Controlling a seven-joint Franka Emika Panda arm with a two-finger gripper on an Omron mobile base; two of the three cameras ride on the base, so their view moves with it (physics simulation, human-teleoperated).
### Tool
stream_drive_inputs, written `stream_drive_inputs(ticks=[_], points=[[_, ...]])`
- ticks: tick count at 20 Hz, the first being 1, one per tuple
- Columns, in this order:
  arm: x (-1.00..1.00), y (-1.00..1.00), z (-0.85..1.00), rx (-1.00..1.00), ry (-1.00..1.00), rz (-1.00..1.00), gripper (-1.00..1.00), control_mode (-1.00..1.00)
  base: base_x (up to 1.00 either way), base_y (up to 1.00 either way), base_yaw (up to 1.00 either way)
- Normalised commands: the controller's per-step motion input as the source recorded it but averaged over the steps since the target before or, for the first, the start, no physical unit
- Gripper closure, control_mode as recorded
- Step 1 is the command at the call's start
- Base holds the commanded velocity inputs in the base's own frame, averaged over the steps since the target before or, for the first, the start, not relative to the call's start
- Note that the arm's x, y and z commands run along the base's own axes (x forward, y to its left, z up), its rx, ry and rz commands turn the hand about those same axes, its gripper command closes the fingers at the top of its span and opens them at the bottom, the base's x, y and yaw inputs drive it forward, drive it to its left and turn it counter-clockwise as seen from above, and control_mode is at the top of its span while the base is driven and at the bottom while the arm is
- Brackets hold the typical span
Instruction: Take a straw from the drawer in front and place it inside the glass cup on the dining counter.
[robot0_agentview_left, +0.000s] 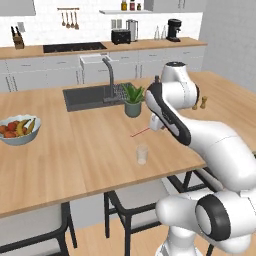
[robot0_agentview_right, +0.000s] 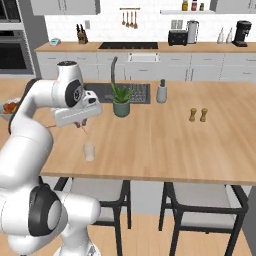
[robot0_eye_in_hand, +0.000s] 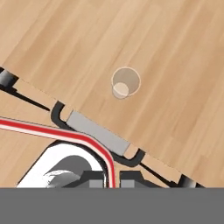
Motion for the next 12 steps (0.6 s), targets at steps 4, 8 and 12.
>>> stream_drive_inputs(ticks=[4,8,12], points=[[0.0,0.0,0.09,-0.45,-0.15,-0.01,1.0,-1.0,0.0,0.0,0.0],[0.08,0.0,0.05,-0.59,-0.17,-0.04,1.0,-1.0,0.0,0.0,0.0],[0.04,0.0,0.07,-0.54,-0.13,-0.07,1.0,-1.0,0.0,0.0,0.0]])
